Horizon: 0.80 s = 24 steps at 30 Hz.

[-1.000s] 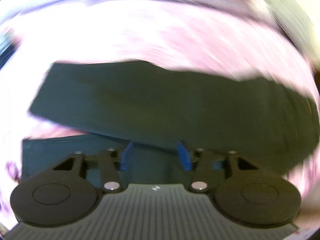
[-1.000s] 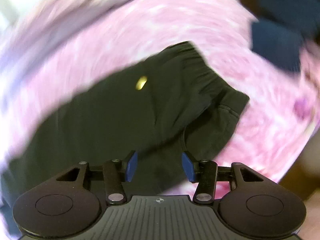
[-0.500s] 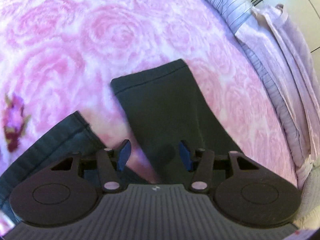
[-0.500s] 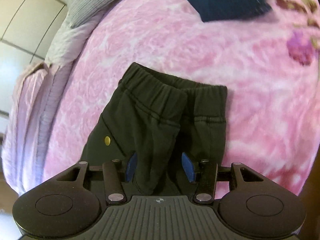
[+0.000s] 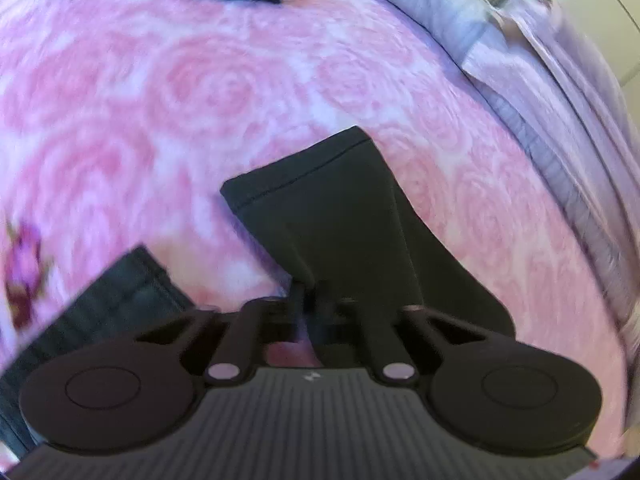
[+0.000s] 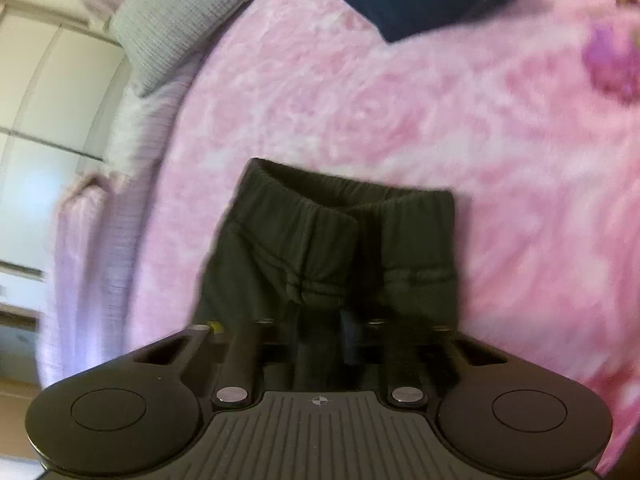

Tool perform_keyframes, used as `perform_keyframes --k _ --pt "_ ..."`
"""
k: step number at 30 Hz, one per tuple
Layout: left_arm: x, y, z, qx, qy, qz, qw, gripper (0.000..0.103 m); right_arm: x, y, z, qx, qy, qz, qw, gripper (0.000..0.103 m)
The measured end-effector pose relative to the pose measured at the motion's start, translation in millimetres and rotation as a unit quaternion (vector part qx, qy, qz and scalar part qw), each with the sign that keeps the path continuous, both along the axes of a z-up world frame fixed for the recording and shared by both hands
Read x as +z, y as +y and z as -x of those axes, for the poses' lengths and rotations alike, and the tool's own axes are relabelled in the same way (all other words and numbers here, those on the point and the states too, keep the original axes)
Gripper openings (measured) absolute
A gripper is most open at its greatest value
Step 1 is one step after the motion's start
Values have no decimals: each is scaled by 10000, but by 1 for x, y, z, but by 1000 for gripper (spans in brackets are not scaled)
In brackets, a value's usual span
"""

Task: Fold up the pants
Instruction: 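Lift the trousers with both grippers and fold them in half lengthwise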

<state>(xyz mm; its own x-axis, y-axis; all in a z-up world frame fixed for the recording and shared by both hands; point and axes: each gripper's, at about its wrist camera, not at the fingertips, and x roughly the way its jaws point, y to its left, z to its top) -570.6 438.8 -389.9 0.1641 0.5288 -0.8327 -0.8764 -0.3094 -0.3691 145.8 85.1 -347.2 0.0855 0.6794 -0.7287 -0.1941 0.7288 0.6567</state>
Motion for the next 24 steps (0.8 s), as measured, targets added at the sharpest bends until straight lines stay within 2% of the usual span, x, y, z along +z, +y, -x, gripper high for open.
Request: perform_keyframes --k 2,4,7,9,11,14,15,18,22,24 --pt "17 2 -4 -161 193 -172 9995 1 14 4 0 137 -274 -16 9995 11" --pt "42 -4 -5 -308 233 -503 9980 1 34 5 -3 254 -416 -258 9985 10" --pt "87 -37 5 -416 297 -1046 9932 1 61 -5 -7 407 -412 -673 9961 9" --pt "101 -75 20 -328 311 -1168 9921 2 67 -16 -8 480 -406 -648 9959 9" --pt "87 -113 34 -234 346 -915 9949 2 56 -29 -11 502 -288 -335 9978 9" --pt "35 -149 48 135 229 -136 9996 2 26 -36 -14 440 -41 242 9987 10" --pt "21 -156 52 305 161 0 9994 2 19 -35 -14 441 -20 350 9984 10" --pt "7 -169 59 758 -203 -177 9968 1 21 -28 -12 462 -117 288 9984 10" --pt "20 -173 56 551 -14 -292 9981 2 33 -19 -17 738 -231 378 9963 10" --pt "33 -176 57 480 -5 -468 9978 2 41 -19 -16 806 -256 233 9961 10"
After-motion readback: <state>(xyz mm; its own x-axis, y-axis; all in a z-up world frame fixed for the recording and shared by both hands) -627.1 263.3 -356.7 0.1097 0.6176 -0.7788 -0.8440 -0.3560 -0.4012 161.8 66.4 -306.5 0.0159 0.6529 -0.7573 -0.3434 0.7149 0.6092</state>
